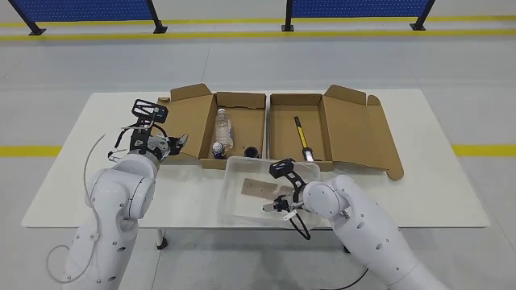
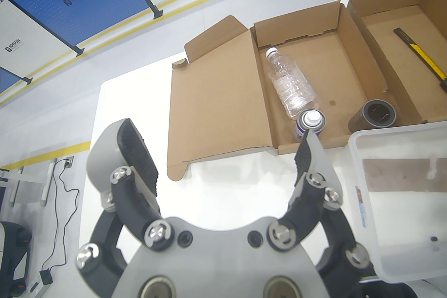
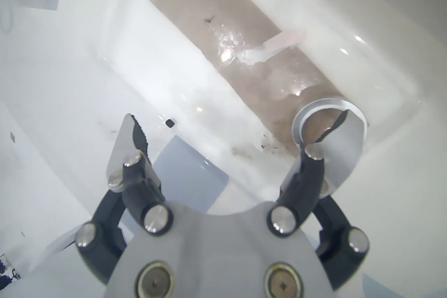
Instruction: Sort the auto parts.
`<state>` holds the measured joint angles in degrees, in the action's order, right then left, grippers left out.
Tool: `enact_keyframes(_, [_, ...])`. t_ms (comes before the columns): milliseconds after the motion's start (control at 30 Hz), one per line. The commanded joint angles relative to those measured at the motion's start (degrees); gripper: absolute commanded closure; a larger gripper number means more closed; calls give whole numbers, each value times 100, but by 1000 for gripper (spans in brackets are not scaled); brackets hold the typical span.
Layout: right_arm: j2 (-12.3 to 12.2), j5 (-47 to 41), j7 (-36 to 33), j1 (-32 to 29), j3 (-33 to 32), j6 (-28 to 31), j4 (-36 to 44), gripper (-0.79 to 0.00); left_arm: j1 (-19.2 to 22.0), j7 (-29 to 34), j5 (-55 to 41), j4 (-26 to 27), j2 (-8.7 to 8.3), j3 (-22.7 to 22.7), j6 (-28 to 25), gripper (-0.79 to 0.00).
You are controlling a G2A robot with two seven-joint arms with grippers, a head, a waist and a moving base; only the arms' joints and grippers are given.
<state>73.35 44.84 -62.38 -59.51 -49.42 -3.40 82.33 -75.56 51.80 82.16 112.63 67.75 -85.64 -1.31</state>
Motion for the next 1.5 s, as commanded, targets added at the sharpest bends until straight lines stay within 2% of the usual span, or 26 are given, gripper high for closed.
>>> enact_keyframes(0, [17,-60,38,25,32,37,-17,-785,0,0,0,0,0,0,0,-785])
enact_keyframes(300, [95,-250,76,224,197,243,-83,-785,0,0,0,0,0,0,0,-785])
enact_keyframes(833, [88,-90,4,267,150,128,-243,-785,0,0,0,0,0,0,0,-785])
enact_keyframes(1100, [156,-337,113,335,264,235,-296,-785,0,0,0,0,0,0,0,-785])
enact_keyframes(1233, [210,-844,356,317,243,379,-298,-785,0,0,0,0,0,0,0,-785])
enact_keyframes(1467, [235,-371,207,581,377,202,-235,-785,0,0,0,0,0,0,0,-785])
